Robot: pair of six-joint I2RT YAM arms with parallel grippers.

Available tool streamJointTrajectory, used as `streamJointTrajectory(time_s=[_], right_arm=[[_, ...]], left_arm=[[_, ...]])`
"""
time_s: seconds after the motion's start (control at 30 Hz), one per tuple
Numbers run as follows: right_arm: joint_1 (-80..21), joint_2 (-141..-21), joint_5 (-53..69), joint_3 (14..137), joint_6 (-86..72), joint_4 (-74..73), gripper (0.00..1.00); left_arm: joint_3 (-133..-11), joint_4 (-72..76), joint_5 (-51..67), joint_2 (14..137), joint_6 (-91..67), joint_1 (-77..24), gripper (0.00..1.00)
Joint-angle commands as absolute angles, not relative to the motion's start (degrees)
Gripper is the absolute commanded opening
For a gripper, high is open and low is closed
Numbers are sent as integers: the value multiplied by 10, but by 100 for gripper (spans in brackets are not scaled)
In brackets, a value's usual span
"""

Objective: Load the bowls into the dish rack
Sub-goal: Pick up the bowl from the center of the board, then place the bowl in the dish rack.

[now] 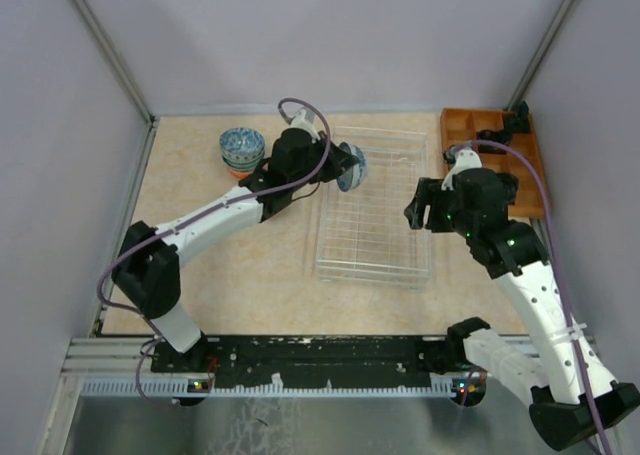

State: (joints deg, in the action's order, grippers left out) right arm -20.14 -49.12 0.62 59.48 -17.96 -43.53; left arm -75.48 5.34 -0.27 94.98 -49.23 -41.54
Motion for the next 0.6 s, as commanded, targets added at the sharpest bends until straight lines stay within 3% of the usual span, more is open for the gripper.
streamJointTrajectory(time_s=[0.0, 0.57], right_arm=[[-205, -477, 1, 636, -162, -457, 66], [-206, -450, 31, 669, -148, -514, 68]], left_arm=[[-771, 190, -75, 979, -549, -444, 0], [-776, 461, -364, 1136, -576, -513, 0]])
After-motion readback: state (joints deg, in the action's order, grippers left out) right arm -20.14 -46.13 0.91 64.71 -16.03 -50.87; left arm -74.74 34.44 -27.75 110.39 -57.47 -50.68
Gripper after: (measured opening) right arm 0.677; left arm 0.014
